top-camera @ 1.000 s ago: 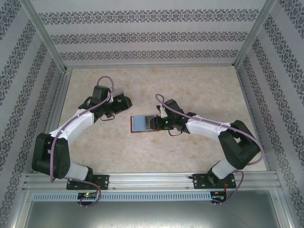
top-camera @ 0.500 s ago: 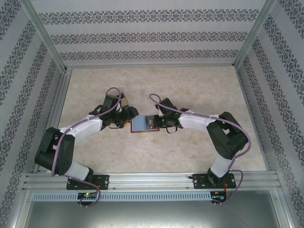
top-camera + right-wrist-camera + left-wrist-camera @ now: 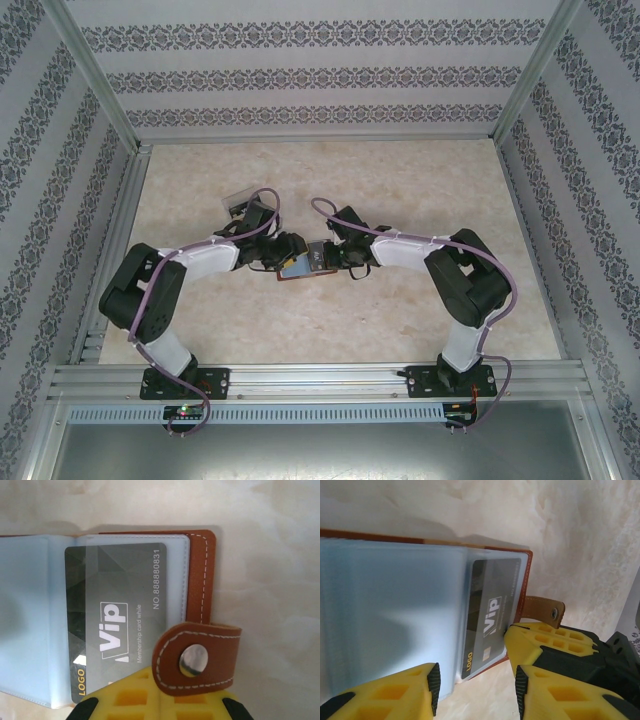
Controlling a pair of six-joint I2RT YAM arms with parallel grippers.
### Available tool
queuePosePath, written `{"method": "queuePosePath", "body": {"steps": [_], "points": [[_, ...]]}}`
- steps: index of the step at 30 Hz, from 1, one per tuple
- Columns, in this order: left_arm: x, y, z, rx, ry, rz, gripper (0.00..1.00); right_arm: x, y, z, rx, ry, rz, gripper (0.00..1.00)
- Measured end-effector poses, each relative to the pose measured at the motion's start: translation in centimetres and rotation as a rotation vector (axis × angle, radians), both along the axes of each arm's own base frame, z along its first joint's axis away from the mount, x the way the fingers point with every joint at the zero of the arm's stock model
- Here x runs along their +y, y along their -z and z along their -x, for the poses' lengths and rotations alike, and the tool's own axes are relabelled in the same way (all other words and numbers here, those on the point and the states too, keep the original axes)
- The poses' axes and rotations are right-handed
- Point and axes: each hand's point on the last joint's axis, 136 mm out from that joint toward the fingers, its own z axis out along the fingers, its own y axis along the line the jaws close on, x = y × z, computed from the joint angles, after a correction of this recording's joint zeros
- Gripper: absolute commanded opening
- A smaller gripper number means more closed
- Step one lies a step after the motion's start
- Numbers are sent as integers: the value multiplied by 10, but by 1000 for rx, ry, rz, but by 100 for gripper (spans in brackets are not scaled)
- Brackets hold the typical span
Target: Take the credit cards out of the card holder
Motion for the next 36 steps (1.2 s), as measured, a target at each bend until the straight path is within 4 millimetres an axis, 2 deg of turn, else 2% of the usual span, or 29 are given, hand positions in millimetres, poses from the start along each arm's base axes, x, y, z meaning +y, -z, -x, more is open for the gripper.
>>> {"method": "queuePosePath", "body": {"steps": [6, 15, 19, 28, 36], "points": [[-11, 8, 1, 20, 21, 4, 38, 3, 0, 0, 5, -3, -12, 0], [-11, 25, 1, 57, 22, -14, 31, 7, 0, 3, 14, -2, -27, 1], [-11, 26, 1, 59, 20, -14, 27, 8, 0, 3, 18, 1, -31, 1], [-14, 29, -2, 53, 27, -1, 23, 9, 0, 4, 22, -2, -35, 1], [-15, 30, -3, 53, 26, -1, 7, 10, 1, 5, 21, -6, -36, 1]]}}
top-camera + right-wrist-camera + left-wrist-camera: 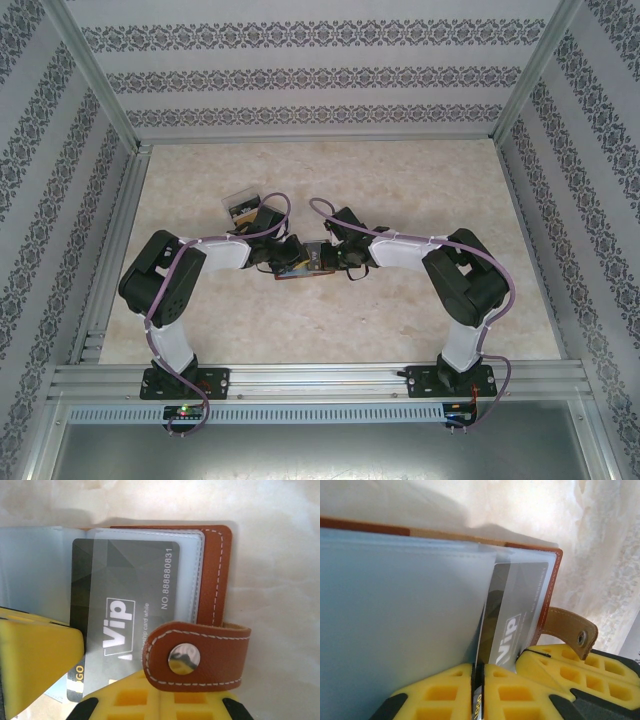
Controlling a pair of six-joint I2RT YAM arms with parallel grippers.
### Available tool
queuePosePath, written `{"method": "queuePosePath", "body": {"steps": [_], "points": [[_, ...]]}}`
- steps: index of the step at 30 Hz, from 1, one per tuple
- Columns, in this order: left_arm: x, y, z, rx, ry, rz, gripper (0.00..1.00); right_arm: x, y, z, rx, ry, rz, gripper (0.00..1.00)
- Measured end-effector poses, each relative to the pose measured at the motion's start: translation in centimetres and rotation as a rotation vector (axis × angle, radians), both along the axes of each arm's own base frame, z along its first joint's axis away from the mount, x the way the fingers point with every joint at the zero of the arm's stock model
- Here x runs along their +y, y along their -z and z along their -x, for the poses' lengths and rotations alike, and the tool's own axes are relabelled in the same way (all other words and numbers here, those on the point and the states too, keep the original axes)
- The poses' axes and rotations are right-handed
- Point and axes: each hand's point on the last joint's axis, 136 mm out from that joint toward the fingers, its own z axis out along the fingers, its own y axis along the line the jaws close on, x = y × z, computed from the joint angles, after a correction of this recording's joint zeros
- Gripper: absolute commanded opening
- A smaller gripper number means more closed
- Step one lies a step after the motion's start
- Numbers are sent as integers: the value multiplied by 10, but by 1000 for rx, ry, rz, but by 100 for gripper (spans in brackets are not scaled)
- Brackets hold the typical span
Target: Take the credit cards out of the card holder
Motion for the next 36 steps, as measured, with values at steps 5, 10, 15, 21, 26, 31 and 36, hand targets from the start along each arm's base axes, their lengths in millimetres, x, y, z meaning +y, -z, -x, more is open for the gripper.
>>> {"method": "queuePosePath", "body": {"steps": [5, 10, 15, 21, 26, 31, 36], "points": [[0, 0, 0, -4, 4, -2, 4, 0, 0, 0, 0, 0, 0, 2], [1, -3, 0, -23, 20, -11, 4, 0, 0, -1, 0, 4, -3, 4], [6, -14, 0, -59, 30, -13, 4, 3, -2, -1, -1, 1, -15, 4], [24, -18, 2, -78, 23, -29, 4, 2, -1, 0, 4, 0, -15, 4], [41, -18, 5, -88, 14, -50, 4, 2, 0, 0, 4, 1, -14, 4], [63, -22, 8, -96, -10, -68, 5, 1, 1, 1, 10, 1, -9, 6], [75, -33, 11, -120, -14, -84, 7, 1, 1, 1, 10, 1, -9, 7]]}}
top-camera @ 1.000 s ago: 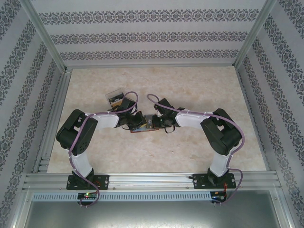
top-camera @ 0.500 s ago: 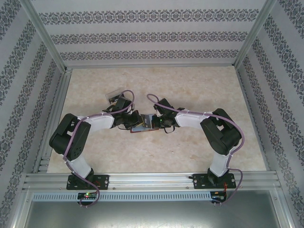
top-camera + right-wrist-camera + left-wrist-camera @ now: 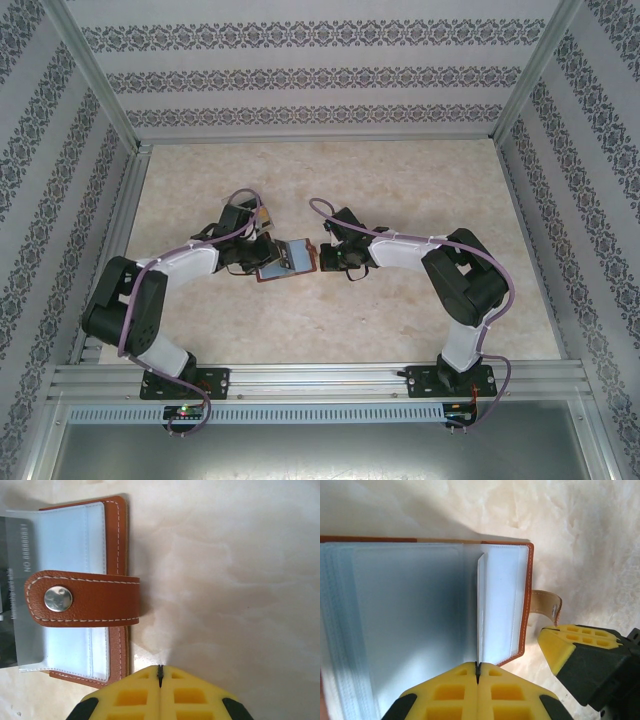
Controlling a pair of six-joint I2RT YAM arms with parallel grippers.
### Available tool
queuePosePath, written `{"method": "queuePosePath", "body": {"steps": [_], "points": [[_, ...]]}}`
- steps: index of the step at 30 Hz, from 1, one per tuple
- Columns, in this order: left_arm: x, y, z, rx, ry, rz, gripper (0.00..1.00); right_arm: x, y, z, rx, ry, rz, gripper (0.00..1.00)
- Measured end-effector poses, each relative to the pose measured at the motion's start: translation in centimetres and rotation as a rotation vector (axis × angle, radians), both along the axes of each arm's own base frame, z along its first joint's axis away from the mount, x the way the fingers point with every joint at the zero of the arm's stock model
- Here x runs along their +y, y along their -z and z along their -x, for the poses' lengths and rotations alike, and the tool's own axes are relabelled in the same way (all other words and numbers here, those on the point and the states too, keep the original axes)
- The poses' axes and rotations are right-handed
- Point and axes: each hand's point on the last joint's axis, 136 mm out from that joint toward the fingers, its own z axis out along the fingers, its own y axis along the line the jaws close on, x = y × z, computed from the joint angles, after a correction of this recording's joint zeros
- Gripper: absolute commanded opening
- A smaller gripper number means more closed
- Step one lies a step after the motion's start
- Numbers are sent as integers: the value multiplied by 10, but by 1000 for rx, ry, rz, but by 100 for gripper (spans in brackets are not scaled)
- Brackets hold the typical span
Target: Take the credit cards out of the card holder
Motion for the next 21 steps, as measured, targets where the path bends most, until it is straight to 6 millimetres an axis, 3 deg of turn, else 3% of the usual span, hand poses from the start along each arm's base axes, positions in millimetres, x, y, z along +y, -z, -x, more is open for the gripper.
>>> {"method": "queuePosePath", "body": {"steps": [4, 15, 18, 21], "points": [[3, -7, 1, -29, 6, -7, 7, 0, 0, 0, 0, 0, 0, 7], [21, 1, 8, 5, -11, -38, 5, 2, -2, 2, 2, -6, -6, 8], [26, -11, 12, -8, 8, -59, 1, 2, -9, 1, -9, -7, -15, 9], [29, -38, 10, -74, 40, -92, 0, 3, -22, -1, -34, -7, -33, 11]]}}
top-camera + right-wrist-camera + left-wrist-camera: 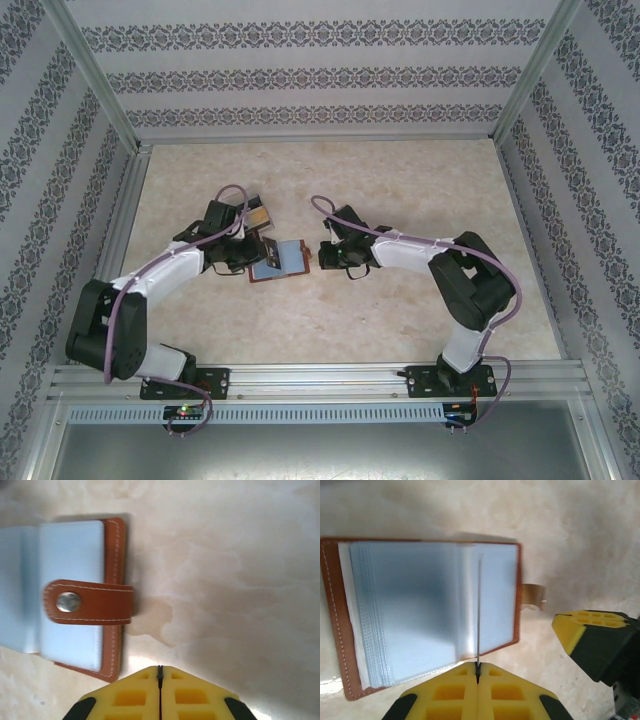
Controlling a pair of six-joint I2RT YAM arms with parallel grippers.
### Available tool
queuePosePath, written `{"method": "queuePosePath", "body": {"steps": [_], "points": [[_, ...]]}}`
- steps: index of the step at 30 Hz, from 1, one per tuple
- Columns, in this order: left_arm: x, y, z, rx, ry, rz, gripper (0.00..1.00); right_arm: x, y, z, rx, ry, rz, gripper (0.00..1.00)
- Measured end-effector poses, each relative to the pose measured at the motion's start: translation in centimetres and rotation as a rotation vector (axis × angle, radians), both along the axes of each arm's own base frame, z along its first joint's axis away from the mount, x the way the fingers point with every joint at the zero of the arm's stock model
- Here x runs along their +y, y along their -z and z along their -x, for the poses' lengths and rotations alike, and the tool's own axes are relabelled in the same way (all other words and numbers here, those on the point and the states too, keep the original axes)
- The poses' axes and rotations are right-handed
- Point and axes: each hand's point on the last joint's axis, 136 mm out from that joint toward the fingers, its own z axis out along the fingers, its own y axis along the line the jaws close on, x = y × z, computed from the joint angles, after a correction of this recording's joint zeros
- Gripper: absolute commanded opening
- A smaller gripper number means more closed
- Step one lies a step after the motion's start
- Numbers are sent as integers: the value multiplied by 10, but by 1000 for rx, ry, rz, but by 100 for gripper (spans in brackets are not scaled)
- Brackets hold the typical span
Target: Take the credit cards out of the card holder
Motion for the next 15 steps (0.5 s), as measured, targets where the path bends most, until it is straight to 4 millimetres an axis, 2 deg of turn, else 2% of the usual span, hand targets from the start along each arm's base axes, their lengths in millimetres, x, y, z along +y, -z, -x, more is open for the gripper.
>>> {"method": "queuePosePath", "body": {"steps": [6, 8, 11, 15], "points": [[21, -69, -16, -260, 80, -188, 0, 0, -41, -3, -83, 0, -45, 16], [28, -87, -22, -354, 127, -274, 0, -1, -59, -4, -122, 1, -67, 21], [34, -101, -27, -466, 231, -389, 0, -4, -85, -6, -186, -1, -89, 32], [37, -103, -31, -563, 397, -535, 0, -11, -116, -8, -264, 13, -121, 50]]}}
